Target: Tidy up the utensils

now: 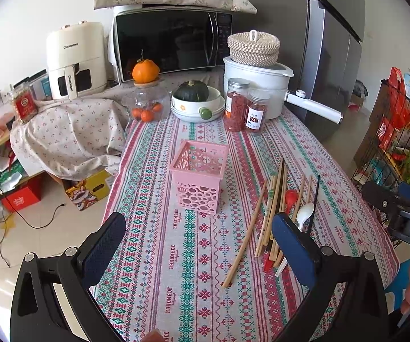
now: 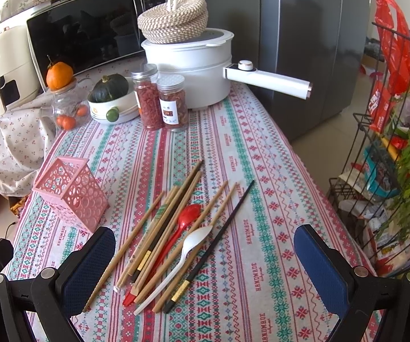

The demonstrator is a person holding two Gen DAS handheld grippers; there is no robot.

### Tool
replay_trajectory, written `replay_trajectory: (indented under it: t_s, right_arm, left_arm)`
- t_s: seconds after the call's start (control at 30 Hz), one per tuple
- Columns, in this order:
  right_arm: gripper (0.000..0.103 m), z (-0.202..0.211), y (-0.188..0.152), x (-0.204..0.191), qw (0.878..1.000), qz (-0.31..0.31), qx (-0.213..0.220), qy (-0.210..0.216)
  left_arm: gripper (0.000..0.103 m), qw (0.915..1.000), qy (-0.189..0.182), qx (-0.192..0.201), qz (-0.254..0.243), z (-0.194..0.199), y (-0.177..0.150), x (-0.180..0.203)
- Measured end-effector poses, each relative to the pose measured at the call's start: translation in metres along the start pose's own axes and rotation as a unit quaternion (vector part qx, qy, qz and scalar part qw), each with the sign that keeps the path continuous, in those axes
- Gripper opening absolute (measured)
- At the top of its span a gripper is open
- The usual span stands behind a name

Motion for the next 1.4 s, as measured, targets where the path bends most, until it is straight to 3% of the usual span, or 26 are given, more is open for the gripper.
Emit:
replay_trajectory:
  t_s: [0.73,0.93,1.03,1.2,1.3,1.37,1.4]
  right_arm:
    - [0.103,-0.003,-0.003,-0.002,1.000,0.004,-0.008,0.002]
    - [0.103,0.000,0.002,0.002,1.000,0.015,-0.011,0.001]
    - [0.103,0.002,0.006,0.006,1.000,0.024,-0.010,-0.001]
    - [0.103,0.000,0.020,0.022,0.999,0.023,-0.034,0.000]
    - [0.103,-0.003,0.031,0.032,0.999,0.022,-0.046,0.000]
    - [0.103,-0.011,0.037,0.042,0.998,0.020,-0.057,0.001]
    - [0.100,-0.019,0.038,0.050,0.998,0.010,-0.065,0.005]
  left_arm:
    - [0.103,0.9998,0.003,0.003,-0.017,-0.003,0.005,0.001]
    - [0.103,0.9992,-0.023,-0.002,-0.033,-0.005,0.011,0.013]
    - [0.103,0.9980,-0.042,0.016,-0.043,-0.003,0.018,0.025]
    - [0.101,0.9942,-0.065,-0.027,-0.081,-0.011,0.025,0.057]
    - [0.088,0.9866,-0.080,-0.079,-0.118,-0.032,0.023,0.084]
    - [0.071,0.9815,-0.085,-0.112,-0.130,-0.052,0.020,0.100]
    - [0.068,0.9793,-0.088,-0.128,-0.130,-0.064,0.018,0.107]
Point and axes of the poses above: each gripper's, at about its wrist camera, not at the fingertips, and z roughly against the way its jaws point, x to its right, y to its top, the point moved 9 cm from there along -z, roughly the way its jaws point, and after that the axes turned 4 degrees about z, right-handed, at the moved point
